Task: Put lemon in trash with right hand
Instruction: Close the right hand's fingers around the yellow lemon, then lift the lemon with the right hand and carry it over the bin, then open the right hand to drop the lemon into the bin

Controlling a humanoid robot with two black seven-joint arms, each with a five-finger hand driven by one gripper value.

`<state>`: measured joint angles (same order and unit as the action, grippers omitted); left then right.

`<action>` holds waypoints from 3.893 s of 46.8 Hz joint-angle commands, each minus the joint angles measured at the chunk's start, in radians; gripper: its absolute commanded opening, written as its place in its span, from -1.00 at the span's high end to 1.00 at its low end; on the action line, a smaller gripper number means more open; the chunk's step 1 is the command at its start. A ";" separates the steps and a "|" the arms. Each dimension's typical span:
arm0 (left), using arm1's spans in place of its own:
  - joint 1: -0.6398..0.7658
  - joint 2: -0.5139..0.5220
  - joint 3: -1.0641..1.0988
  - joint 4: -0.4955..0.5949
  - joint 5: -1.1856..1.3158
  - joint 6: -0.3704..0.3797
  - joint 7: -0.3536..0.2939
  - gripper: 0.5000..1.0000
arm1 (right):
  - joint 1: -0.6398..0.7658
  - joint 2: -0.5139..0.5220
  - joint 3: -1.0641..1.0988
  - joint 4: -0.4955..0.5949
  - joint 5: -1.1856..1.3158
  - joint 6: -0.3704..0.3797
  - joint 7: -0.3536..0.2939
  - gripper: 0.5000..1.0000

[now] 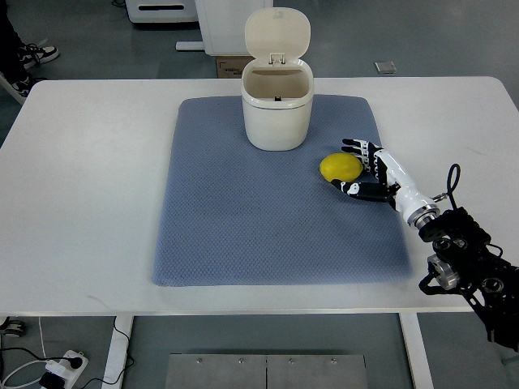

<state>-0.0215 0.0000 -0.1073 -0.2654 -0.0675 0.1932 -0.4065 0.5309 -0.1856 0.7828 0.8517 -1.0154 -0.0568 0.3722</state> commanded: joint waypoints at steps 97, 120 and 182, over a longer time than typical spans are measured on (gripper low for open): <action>0.000 0.000 0.000 0.000 0.000 0.000 0.000 -1.00 | 0.314 -0.061 -0.042 -0.020 0.075 -0.008 -0.121 1.00; 0.000 0.000 0.000 0.000 0.000 0.000 0.000 -1.00 | 0.512 -0.049 -0.230 -0.025 0.074 -0.078 -0.208 1.00; 0.000 0.000 0.000 0.000 0.000 0.000 0.000 -1.00 | 0.630 0.069 -0.471 -0.128 0.074 -0.184 -0.325 0.51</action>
<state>-0.0214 0.0000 -0.1074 -0.2654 -0.0676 0.1931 -0.4065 1.1611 -0.1180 0.3114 0.7235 -0.9419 -0.2407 0.0478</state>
